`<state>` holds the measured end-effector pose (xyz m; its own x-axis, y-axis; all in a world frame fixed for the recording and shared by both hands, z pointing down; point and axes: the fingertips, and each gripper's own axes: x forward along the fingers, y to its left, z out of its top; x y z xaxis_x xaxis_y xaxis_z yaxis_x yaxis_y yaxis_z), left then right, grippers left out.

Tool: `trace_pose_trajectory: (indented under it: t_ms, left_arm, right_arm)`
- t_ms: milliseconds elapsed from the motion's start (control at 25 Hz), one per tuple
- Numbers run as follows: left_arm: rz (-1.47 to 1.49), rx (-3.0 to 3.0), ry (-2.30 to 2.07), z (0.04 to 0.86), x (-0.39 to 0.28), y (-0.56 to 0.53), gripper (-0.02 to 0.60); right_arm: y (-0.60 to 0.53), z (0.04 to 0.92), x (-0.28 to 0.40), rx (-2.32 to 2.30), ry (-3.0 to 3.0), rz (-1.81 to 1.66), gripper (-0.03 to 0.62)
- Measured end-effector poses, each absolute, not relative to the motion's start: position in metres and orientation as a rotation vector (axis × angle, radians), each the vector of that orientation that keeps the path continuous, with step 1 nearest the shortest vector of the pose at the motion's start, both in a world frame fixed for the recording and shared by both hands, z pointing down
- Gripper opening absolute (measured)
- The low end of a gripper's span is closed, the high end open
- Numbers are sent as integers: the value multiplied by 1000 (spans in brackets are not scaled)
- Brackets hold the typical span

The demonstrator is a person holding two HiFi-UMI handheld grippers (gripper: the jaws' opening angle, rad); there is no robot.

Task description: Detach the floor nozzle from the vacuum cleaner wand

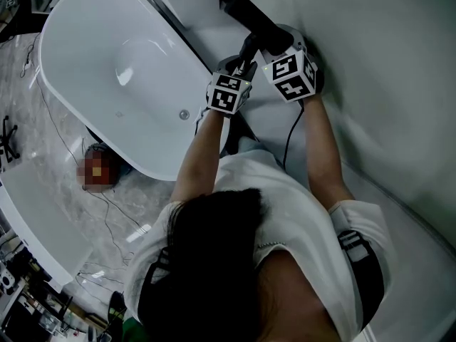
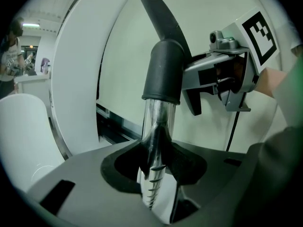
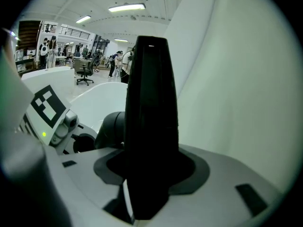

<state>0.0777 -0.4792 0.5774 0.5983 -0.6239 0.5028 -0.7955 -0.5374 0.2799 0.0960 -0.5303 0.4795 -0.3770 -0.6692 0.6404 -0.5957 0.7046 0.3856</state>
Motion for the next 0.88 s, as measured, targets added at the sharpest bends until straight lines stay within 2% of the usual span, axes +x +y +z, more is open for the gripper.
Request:
trace_pose_trajectory:
  t_ms: [560,680,880]
  left_arm:
    - [457,2365,-1074,576,80,-479,141]
    - [455,2353,-1083,580,73,-479,143]
    - [464,2333,-1100,584,69,-480,143]
  right_arm:
    - [-528,472,98,984,-2030,-150,224]
    - [-547,426,117,1211,-2215,66,224]
    - [-570,323,135,1328,-2323,-78,224]
